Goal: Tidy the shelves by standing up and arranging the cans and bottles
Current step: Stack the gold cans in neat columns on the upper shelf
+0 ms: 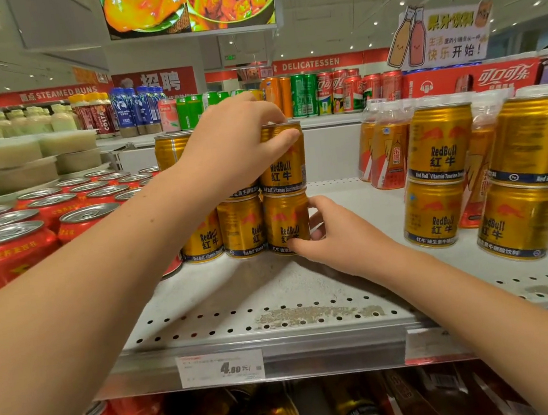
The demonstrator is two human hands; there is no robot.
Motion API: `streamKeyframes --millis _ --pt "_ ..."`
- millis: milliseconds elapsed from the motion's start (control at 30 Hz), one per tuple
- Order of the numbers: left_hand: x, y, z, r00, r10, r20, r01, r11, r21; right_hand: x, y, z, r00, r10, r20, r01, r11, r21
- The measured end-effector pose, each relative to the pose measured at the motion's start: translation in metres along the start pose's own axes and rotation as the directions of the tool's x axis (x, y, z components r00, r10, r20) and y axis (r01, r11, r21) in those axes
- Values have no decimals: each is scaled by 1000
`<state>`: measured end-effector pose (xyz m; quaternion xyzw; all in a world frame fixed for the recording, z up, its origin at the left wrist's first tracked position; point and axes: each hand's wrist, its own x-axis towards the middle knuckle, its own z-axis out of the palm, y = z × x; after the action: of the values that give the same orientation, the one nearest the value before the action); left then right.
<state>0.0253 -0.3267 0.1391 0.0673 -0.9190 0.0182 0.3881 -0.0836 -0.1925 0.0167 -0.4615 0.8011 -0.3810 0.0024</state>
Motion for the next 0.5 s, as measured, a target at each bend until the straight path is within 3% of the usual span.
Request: streamKeyframes --millis 100,167,267,400,500 --pt "-4 4 0 1000 10 -17 -9 997 82 -2 -1 -3 1000 23 19 -24 1000 16" --pt "-9 11 0 992 71 -105 -55 988 145 -10 -3 -6 999 42 6 -43 998 47" --pt "-20 37 8 968 132 -212 -125 991 44 -35 -1 -20 996 19 -92 -13 998 61" --pt "-32 95 51 994 64 -84 -85 958 -273 -84 20 -57 980 -63 -190 66 998 6" --pt "-26 133 85 989 -63 135 123 856 -502 -116 44 -96 970 -77 -230 74 997 -23"
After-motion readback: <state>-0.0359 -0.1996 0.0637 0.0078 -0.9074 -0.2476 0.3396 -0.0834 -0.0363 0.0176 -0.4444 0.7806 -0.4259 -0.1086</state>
